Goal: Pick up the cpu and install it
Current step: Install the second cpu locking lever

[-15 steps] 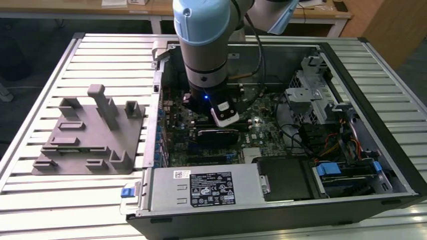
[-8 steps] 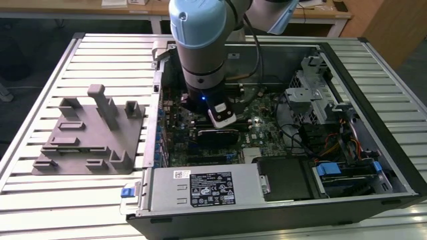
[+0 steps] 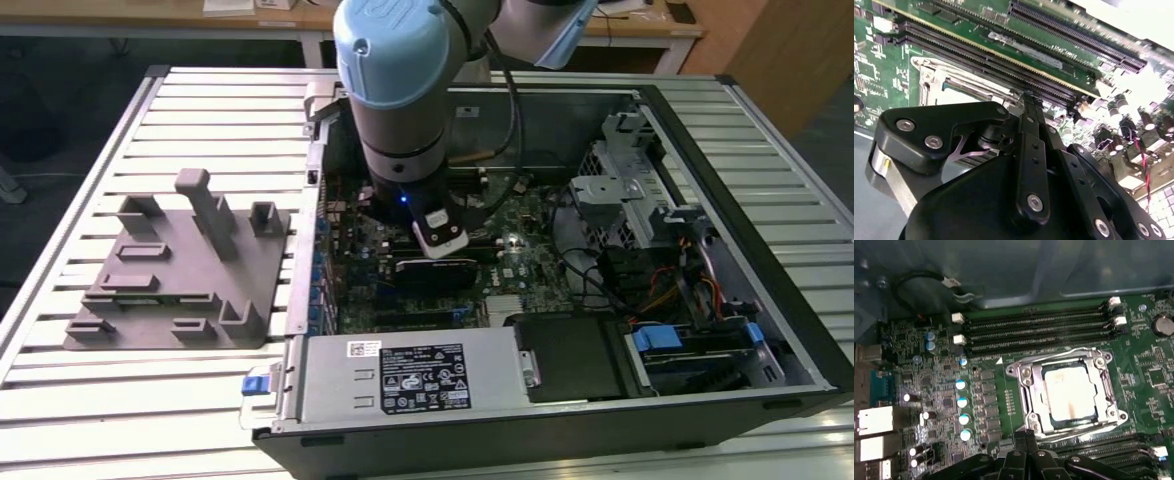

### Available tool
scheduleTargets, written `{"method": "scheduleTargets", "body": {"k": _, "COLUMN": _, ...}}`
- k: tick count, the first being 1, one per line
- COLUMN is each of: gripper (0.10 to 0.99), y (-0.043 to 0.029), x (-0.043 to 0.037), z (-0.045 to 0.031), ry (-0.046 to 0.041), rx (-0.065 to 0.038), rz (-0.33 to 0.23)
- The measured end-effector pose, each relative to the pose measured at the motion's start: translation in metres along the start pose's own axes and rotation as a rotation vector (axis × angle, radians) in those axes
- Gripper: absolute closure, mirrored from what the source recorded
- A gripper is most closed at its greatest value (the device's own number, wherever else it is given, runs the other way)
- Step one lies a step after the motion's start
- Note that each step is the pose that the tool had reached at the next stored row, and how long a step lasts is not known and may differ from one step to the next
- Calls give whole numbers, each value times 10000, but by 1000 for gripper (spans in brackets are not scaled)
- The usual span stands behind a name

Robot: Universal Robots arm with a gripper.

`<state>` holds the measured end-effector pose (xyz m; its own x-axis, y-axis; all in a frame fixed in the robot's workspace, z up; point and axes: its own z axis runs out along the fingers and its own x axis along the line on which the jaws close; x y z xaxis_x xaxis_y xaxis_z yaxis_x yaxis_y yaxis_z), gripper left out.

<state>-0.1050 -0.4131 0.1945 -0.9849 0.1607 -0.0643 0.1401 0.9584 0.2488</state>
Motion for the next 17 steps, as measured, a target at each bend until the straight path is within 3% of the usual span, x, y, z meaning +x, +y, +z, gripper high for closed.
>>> {"method": "scheduleTargets", "body": {"k": 5, "gripper": 980, "y": -8, "x": 3, "z": 30, "ry": 29, "rx": -183, "rz": 1}}
{"method": "scheduleTargets", "body": {"k": 11, "gripper": 980, "y": -11, "x": 4, "z": 41, "ry": 38, "rx": -204, "rz": -11}}
{"method": "scheduleTargets", "body": {"k": 17, "gripper": 980, "y": 32, "x": -7, "z": -123, "ry": 36, "rx": -206, "rz": -11}}
